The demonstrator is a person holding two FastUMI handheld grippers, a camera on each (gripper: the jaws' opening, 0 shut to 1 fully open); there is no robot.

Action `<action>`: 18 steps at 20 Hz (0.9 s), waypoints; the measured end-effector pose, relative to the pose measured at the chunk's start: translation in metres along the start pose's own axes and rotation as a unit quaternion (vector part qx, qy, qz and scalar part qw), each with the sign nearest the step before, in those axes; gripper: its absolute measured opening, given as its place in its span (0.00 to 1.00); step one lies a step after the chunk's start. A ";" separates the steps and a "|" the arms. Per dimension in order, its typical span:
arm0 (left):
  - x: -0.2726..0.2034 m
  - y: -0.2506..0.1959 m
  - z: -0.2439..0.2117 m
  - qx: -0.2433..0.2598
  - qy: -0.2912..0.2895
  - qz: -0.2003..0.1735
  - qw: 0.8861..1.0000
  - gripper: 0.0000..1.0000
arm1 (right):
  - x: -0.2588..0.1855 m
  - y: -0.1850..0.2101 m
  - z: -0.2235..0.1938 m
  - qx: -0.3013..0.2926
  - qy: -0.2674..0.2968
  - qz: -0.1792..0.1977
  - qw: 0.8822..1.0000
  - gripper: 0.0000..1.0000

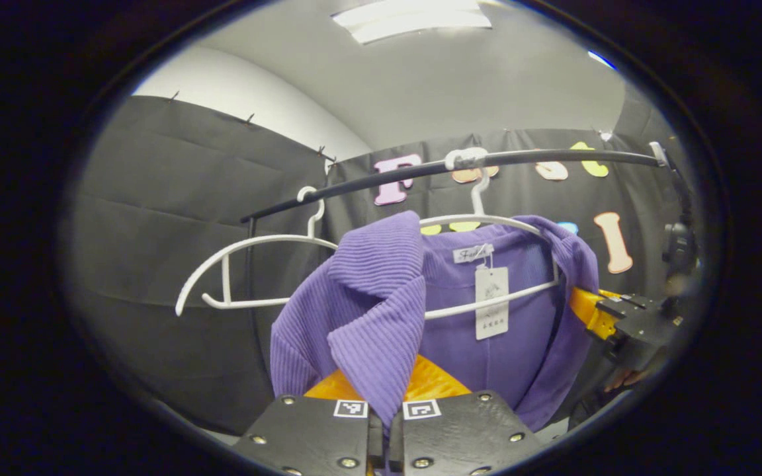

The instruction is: Grasp the clothes on the hanger with both hands and then place them into the laundry hamper below.

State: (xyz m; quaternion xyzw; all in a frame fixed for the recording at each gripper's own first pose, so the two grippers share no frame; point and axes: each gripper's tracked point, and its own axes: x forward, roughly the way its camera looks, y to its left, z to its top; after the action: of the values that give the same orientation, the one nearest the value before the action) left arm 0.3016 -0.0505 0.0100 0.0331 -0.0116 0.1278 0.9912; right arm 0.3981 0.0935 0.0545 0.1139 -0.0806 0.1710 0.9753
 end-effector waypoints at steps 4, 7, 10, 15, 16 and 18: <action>-0.010 0.011 0.034 0.008 -0.029 0.001 1.000 0.04 | 0.011 -0.015 0.032 -0.010 -0.031 -0.017 0.999 0.05; -0.017 0.028 0.057 0.010 -0.044 0.008 0.999 0.04 | 0.017 -0.026 0.048 -0.012 -0.050 -0.027 0.998 0.05; -0.018 0.047 0.075 0.006 -0.052 0.014 0.999 0.09 | 0.027 -0.032 0.059 -0.025 -0.064 -0.031 0.997 0.05; -0.012 0.089 0.089 -0.020 -0.042 0.024 0.999 0.09 | 0.035 -0.043 0.056 -0.032 -0.065 -0.038 0.997 0.05; -0.012 0.098 0.093 -0.020 -0.042 0.027 0.999 0.09 | 0.039 -0.048 0.052 -0.029 -0.062 -0.042 0.997 0.05; -0.005 0.111 0.103 -0.035 -0.050 0.022 0.998 0.04 | 0.046 -0.054 0.041 -0.018 -0.051 -0.047 0.997 0.05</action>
State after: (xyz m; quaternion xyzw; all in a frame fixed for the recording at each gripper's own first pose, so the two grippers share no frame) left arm 0.2669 0.0484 0.1197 0.0048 -0.0665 0.1476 0.9868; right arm 0.4551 0.0478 0.0925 0.1088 -0.1275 0.1179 0.9788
